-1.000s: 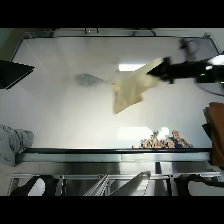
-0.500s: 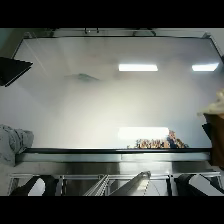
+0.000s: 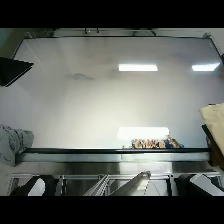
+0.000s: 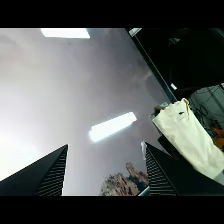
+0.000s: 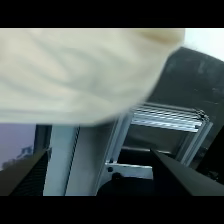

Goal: Fold the shirts.

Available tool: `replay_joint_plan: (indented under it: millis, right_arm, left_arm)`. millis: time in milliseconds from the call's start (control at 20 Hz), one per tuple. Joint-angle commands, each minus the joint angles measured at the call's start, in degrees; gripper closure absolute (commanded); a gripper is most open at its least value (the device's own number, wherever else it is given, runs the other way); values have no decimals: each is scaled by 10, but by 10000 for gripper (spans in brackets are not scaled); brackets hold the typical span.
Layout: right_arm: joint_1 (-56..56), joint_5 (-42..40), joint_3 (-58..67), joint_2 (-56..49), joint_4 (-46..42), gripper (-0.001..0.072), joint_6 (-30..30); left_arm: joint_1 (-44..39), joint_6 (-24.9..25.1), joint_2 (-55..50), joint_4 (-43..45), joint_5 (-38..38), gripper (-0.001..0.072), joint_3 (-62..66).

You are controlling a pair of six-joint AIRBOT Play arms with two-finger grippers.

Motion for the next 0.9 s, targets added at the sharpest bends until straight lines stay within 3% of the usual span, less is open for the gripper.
replay_joint_plan:
  millis: [0, 100, 150, 200, 250, 300, 350, 450, 600, 700, 850]
  right_arm:
    - [-3, 11, -6, -3, 11, 11, -5]
    - [0, 6, 28, -13, 111, 16, -5]
    - [10, 0, 51, -20, 184, 152, -5]
    - [23, -15, 70, -25, 266, 499, -11]
    - [44, -43, 84, -26, 353, 684, -36]
    - [73, -78, 96, -26, 445, 693, -62]
    - [110, -108, 107, -25, 516, 694, -90]
    - [199, -161, 117, -14, 573, 694, -141]
    - [359, -201, 116, 26, 551, 695, -224]
    - [483, -223, 105, 66, 448, 695, -238]
    - [676, -267, 0, 140, 268, 695, -172]
  left_arm:
    - [-21, 0, 0, 0, 5, 203, 0]
    - [-38, 0, 0, 0, 23, 202, 0]
    - [-44, 0, 0, -1, 38, 203, 0]
    - [-50, 0, 0, -1, 51, 204, 0]
    - [-53, 0, 0, -1, 65, 307, 0]
    - [-53, 0, 0, 0, 73, 569, 0]
    - [-49, 4, 0, 2, 74, 704, 0]
    - [-35, 3, 0, 34, 75, 705, 0]
    - [-23, -34, 0, 117, 19, 705, 0]
    - [-36, -38, 20, 131, -44, 704, -19]
    - [-83, -64, 95, 168, -21, 703, -121]
